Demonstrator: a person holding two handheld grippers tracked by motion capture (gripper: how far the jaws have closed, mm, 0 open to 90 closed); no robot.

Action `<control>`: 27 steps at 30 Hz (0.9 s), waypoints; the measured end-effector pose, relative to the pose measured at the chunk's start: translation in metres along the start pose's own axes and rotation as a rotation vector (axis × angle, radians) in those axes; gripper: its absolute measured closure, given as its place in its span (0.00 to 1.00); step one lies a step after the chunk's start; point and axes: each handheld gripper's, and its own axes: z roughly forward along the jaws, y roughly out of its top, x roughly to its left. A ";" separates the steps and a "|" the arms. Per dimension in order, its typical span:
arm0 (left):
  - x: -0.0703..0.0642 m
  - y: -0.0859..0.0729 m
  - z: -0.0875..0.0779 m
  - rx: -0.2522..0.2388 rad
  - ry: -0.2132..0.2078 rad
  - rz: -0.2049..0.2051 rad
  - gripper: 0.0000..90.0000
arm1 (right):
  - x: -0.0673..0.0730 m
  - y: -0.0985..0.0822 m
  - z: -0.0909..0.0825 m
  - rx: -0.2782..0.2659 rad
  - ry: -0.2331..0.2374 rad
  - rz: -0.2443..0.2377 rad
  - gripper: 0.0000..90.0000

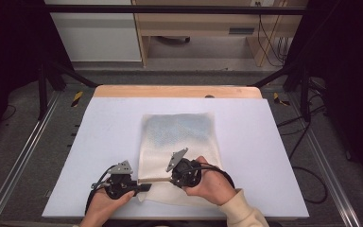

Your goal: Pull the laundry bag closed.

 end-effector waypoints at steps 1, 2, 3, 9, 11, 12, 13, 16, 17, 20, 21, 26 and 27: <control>0.000 0.000 0.000 0.000 -0.001 0.001 0.95 | 0.000 0.000 0.000 -0.002 -0.002 0.000 0.91; 0.000 0.000 0.000 0.001 0.001 0.003 0.95 | 0.001 -0.001 -0.001 0.001 -0.001 -0.001 0.91; 0.000 0.000 0.000 0.001 -0.002 0.003 0.94 | 0.001 -0.001 -0.001 0.008 -0.001 -0.003 0.91; -0.002 0.001 0.001 -0.001 -0.007 0.014 0.95 | 0.000 -0.003 -0.003 0.003 0.001 -0.003 0.91; -0.002 0.001 0.001 -0.001 -0.005 0.015 0.95 | 0.000 -0.004 -0.003 -0.001 -0.006 0.003 0.91; -0.002 0.001 0.001 -0.002 -0.007 0.014 0.95 | 0.001 -0.005 -0.003 0.004 -0.005 0.007 0.91; -0.002 0.001 0.000 -0.003 -0.006 0.016 0.95 | 0.000 -0.005 -0.003 0.005 -0.002 0.004 0.91; -0.003 0.001 0.001 -0.001 -0.006 0.020 0.95 | 0.000 -0.006 -0.004 0.009 -0.005 0.008 0.91; -0.003 0.001 0.001 0.000 -0.006 0.020 0.95 | 0.000 -0.007 -0.004 0.009 -0.005 0.010 0.91; -0.003 0.001 0.001 0.001 -0.010 0.022 0.95 | -0.001 -0.008 -0.004 0.006 -0.003 0.012 0.91; -0.004 0.001 0.001 0.001 -0.009 0.023 0.95 | -0.001 -0.009 -0.004 0.008 -0.002 0.011 0.91; -0.004 0.002 0.000 -0.002 -0.008 0.029 0.95 | -0.001 -0.010 -0.005 0.009 -0.005 0.015 0.91; -0.004 0.002 0.000 -0.003 -0.006 0.029 0.95 | -0.002 -0.010 -0.005 0.010 -0.006 0.017 0.91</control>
